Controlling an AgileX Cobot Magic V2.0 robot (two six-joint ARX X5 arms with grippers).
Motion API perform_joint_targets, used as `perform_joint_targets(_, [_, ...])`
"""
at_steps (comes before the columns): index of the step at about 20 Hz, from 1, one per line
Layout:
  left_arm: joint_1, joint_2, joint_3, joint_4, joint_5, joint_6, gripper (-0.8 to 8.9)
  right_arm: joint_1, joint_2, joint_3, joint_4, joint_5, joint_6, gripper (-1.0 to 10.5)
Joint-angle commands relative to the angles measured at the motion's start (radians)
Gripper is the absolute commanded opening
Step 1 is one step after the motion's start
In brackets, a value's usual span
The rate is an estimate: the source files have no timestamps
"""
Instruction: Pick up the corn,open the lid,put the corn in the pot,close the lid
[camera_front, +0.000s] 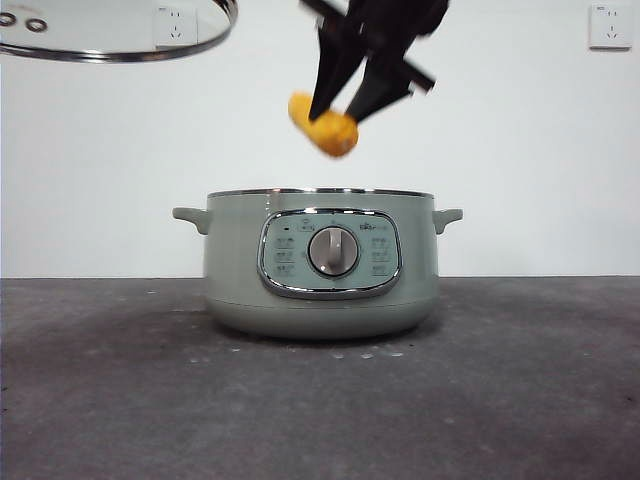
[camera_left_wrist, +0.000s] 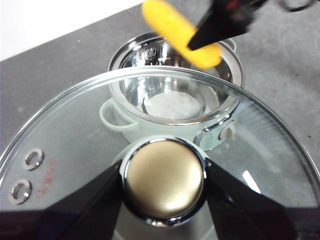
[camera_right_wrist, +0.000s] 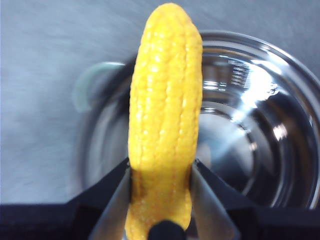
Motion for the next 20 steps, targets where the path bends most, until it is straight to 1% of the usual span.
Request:
perform_joint_targets(1, [0.004,-0.052,0.011,0.031,0.008,-0.008,-0.08,0.001,0.124,0.129,-0.074,0.032,-0.042,-0.1])
perform_joint_targets(2, [0.004,-0.069,0.011,0.023,0.009,-0.008,-0.08,0.001,0.174,0.173,-0.098,0.051,-0.043,-0.1])
perform_joint_targets(4, [0.004,-0.097,0.011,-0.010,0.023,-0.004,-0.08,0.000,0.238,0.208,-0.107,0.079,-0.044,-0.1])
perform_joint_targets(6, [0.004,-0.115,0.011,-0.054,0.084,0.008,-0.08,-0.006,0.273,0.211,-0.117,0.087,-0.050,-0.1])
perform_joint_targets(7, [0.004,-0.120,0.011,-0.063,0.087,0.016,-0.08,-0.006,0.284,0.211,-0.126,0.092,-0.060,-0.1])
perform_joint_targets(9, [0.004,-0.131,0.011,-0.076,0.089,0.022,-0.08,-0.007,0.301,0.211,-0.140,0.105,-0.071,-0.1])
perform_joint_targets(12, [0.003,-0.137,0.011,-0.076,0.145,0.022,-0.08,-0.007,0.310,0.211,-0.154,0.106,-0.090,-0.1])
perform_joint_targets(14, [0.003,-0.137,0.011,-0.079,0.148,0.022,-0.08,-0.007,0.310,0.211,-0.155,0.106,-0.092,-0.1])
perform_joint_targets(17, [0.003,-0.137,0.011,-0.082,0.193,0.022,-0.08,-0.007,0.311,0.211,-0.159,0.106,-0.093,-0.1])
perform_joint_targets(20, [0.003,-0.137,0.011,-0.085,0.196,0.034,-0.08,-0.007,0.311,0.211,-0.160,0.105,-0.100,-0.1])
